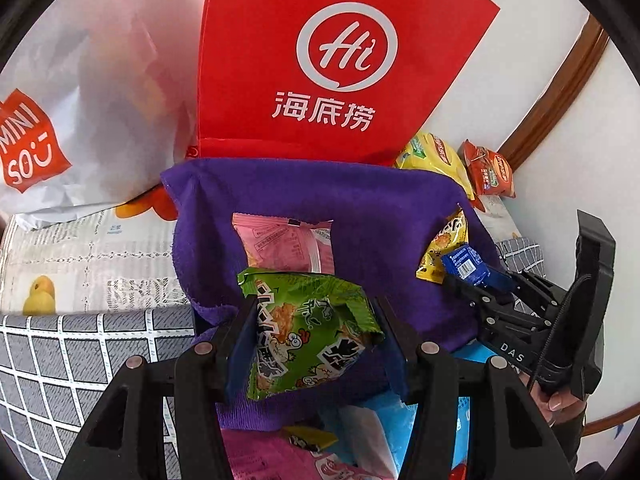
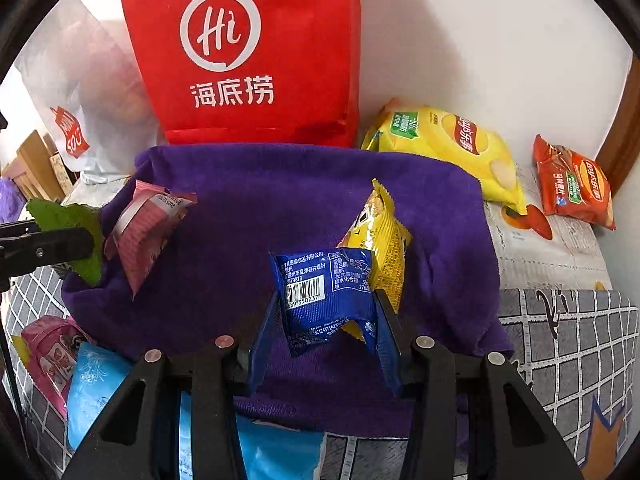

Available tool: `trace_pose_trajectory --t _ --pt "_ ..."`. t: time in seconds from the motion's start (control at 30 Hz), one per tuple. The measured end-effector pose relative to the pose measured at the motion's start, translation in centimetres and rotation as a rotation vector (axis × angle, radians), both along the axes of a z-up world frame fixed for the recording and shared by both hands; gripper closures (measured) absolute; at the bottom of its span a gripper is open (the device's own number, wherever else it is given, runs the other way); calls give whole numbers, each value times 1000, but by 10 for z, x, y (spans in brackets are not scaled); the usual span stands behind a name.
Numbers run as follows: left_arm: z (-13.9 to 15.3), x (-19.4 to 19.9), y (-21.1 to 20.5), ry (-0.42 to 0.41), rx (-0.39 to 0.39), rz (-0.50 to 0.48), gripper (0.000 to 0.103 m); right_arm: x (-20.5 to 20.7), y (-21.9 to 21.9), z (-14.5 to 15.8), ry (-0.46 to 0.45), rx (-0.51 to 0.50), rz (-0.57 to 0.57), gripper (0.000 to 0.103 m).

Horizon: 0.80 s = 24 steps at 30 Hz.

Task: Organize snacks
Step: 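Lower both packets onto the purple towel and open both tools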

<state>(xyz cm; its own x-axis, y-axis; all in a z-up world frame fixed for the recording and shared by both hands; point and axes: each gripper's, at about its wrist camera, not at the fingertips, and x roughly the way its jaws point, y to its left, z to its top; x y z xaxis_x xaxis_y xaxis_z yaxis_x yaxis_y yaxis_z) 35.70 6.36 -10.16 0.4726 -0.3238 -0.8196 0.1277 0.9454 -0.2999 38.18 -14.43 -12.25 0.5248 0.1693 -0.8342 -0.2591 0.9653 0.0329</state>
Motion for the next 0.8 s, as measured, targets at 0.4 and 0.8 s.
trace_pose_trajectory --t 0.4,0.8 --pt "-10 1 -6 28 11 -25 49 9 5 -5 44 -38 38 53" --pt "2 -4 -6 9 -31 -30 26 7 1 10 75 41 32 28"
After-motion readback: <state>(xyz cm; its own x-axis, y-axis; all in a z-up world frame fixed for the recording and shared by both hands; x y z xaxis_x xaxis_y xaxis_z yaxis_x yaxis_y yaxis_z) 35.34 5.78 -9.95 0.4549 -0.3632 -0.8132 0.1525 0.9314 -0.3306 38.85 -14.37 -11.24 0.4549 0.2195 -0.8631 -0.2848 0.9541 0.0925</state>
